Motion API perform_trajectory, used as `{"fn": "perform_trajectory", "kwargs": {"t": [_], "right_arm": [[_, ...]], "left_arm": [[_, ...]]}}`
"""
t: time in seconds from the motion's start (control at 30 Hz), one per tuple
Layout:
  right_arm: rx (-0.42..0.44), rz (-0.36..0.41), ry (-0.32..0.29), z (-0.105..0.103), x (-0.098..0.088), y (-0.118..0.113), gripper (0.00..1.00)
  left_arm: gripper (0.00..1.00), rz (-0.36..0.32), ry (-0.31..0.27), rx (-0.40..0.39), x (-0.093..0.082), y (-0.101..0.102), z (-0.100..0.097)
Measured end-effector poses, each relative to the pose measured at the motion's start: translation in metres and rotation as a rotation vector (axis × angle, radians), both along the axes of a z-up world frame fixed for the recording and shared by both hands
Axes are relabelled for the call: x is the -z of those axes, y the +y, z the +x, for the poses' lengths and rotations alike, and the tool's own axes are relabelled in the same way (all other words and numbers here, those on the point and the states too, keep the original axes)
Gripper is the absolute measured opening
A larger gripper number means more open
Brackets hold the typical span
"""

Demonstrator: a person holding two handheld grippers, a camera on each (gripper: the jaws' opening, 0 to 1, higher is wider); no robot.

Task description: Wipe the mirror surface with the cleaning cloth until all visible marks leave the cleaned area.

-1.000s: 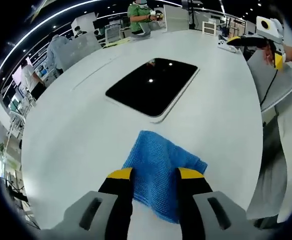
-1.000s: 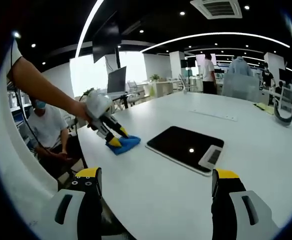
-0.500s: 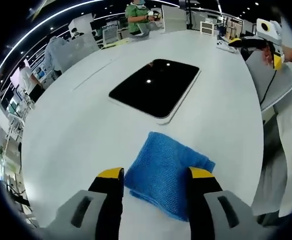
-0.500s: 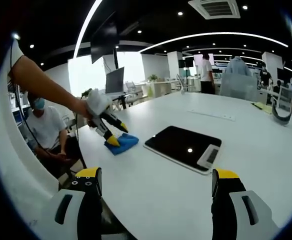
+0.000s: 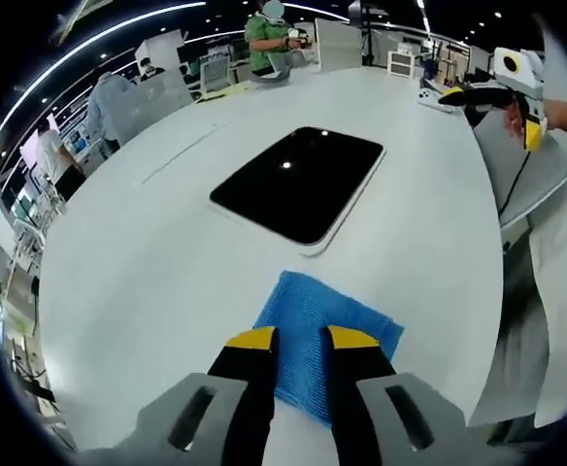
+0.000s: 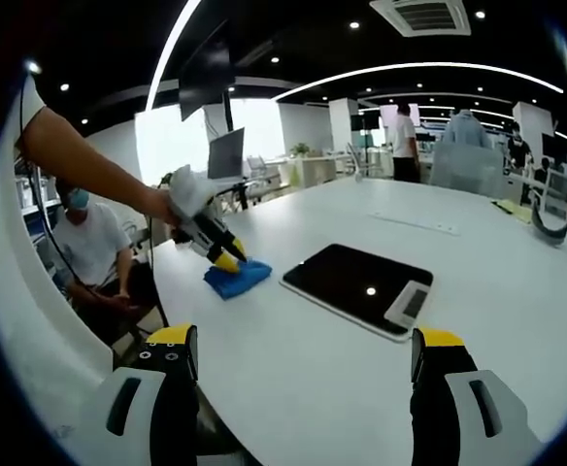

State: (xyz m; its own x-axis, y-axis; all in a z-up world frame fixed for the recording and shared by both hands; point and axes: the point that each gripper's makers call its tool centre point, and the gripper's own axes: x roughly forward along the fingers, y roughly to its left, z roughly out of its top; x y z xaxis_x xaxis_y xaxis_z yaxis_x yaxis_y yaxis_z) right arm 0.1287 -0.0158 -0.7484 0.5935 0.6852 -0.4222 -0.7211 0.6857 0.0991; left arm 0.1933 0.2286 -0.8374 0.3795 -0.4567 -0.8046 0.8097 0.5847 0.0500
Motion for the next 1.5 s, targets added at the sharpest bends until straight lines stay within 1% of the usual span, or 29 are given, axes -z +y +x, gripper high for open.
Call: {"fn": "perform_trajectory", "kwargs": {"t": [0.07, 0.2, 0.27, 0.37, 0.5, 0.6, 0.7, 0.8, 0.87, 0.93, 1.0, 1.07, 1.13, 1.2, 1.27, 1.37, 1.43, 1.5], "right_arm": [[0.003, 0.004, 0.000, 0.000, 0.000, -0.001, 0.91], [0.012, 0.006, 0.004, 0.000, 0.000, -0.003, 0.91], [0.012, 0.006, 0.004, -0.001, 0.000, -0.003, 0.91], [0.012, 0.004, 0.007, -0.002, 0.002, -0.003, 0.91], [0.014, 0.003, 0.009, -0.002, 0.002, -0.003, 0.91], [0.013, 0.003, 0.008, -0.002, 0.001, -0.002, 0.91], [0.009, 0.001, 0.005, -0.001, 0.000, -0.001, 0.91], [0.006, 0.003, 0.002, 0.001, -0.001, 0.000, 0.91], [0.003, 0.001, 0.002, 0.001, -0.001, 0.001, 0.91], [-0.001, 0.002, 0.002, 0.001, 0.000, 0.002, 0.91], [-0.005, 0.000, 0.003, 0.001, 0.000, 0.003, 0.91], [-0.007, -0.002, 0.004, 0.000, 0.001, 0.003, 0.91], [-0.008, -0.001, 0.006, 0.000, 0.001, 0.003, 0.91], [-0.008, -0.002, 0.008, 0.001, 0.002, 0.002, 0.91], [-0.007, -0.002, 0.008, 0.002, 0.002, 0.002, 0.91], [-0.006, -0.003, 0.010, 0.002, 0.003, 0.001, 0.91], [-0.008, -0.004, 0.009, 0.003, 0.002, 0.001, 0.91], [-0.008, -0.005, 0.010, 0.003, 0.002, 0.001, 0.91]], "left_arm": [[0.16, -0.006, 0.030, 0.004, 0.005, -0.002, -0.005], [0.17, -0.004, 0.046, 0.029, 0.010, -0.006, -0.011], [0.18, -0.032, 0.076, 0.032, 0.011, -0.011, -0.017], [0.21, -0.052, 0.075, 0.054, 0.010, -0.015, -0.019], [0.23, -0.046, 0.071, 0.064, 0.011, -0.013, -0.018], [0.26, -0.032, 0.058, 0.074, 0.010, -0.012, -0.016], [0.31, -0.035, 0.041, 0.074, 0.004, -0.013, -0.013], [0.29, -0.061, 0.018, 0.043, -0.006, -0.008, -0.004], [0.28, -0.047, 0.000, 0.020, -0.009, -0.002, 0.002], [0.23, -0.034, 0.004, -0.007, -0.009, 0.005, 0.004], [0.21, -0.025, 0.003, -0.011, -0.008, 0.008, 0.004], [0.21, 0.022, -0.011, -0.007, -0.004, 0.015, 0.005], [0.20, 0.027, -0.006, -0.010, -0.002, 0.016, 0.004], [0.20, 0.014, 0.030, -0.005, 0.001, 0.013, -0.002], [0.20, 0.023, 0.042, 0.010, 0.004, 0.012, -0.006], [0.20, 0.032, 0.053, 0.000, 0.007, 0.014, -0.004], [0.20, 0.049, 0.050, 0.009, 0.009, 0.014, -0.004], [0.23, 0.078, 0.029, 0.040, 0.011, 0.014, -0.003]]}}
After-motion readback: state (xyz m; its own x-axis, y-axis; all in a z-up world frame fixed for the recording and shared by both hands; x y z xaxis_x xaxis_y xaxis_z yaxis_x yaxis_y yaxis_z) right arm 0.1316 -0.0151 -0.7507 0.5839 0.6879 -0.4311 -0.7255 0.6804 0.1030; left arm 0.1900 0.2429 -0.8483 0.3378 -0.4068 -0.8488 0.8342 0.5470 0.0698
